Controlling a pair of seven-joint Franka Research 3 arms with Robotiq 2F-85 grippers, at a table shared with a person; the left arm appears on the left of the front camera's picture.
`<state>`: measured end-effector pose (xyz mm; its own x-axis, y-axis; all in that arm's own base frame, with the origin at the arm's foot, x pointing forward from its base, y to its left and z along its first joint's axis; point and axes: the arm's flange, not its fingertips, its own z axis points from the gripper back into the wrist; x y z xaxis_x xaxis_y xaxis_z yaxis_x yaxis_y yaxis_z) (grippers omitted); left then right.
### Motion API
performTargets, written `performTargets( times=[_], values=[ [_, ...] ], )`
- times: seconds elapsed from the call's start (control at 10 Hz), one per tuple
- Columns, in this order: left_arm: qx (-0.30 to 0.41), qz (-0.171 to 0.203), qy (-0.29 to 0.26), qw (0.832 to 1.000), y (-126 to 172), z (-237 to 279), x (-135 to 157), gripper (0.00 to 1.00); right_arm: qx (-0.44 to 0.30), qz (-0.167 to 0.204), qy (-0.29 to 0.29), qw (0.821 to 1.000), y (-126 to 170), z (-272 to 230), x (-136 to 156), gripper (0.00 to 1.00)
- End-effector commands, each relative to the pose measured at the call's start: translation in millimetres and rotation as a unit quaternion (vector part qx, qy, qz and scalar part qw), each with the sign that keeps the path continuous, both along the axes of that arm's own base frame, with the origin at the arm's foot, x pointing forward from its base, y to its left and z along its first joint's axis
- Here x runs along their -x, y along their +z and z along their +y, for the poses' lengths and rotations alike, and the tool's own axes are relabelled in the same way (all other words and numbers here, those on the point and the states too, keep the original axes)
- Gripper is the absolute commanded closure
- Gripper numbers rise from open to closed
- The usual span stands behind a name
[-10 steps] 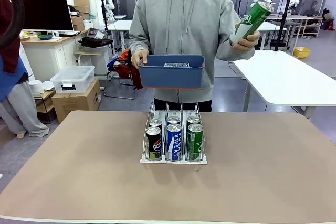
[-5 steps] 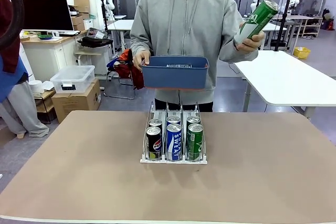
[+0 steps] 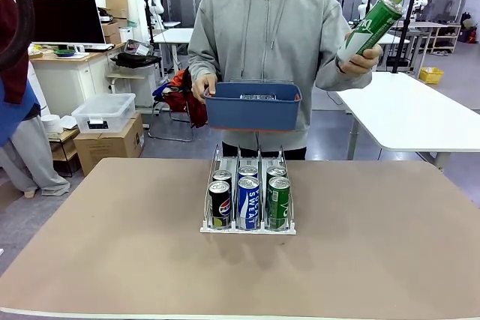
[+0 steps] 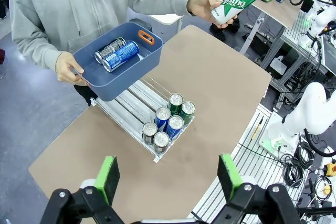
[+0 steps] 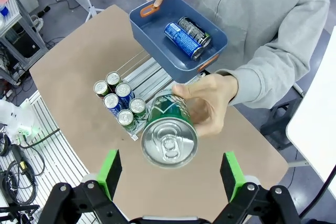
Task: Fill the beverage cans into the dispenser.
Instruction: Pick up the Sprite handed by the human.
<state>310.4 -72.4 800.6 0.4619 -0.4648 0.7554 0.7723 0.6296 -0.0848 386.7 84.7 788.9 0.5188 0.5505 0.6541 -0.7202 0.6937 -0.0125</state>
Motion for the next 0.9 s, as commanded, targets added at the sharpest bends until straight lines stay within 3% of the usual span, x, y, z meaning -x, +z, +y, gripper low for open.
performTargets(
  times=[0.0,0.8],
  values=[
    [0.0,0.002,0.001,1.0,-2.4,1.4,-0.3,0.0,0.0,0.017,0.023,1.0,1.8,5.0,-8.6,0.0],
    [0.0,0.002,0.001,1.0,-2.4,1.4,-0.3,0.0,0.011,0.055,0.041,0.998,-20.1,25.9,-33.1,0.0]
  ],
)
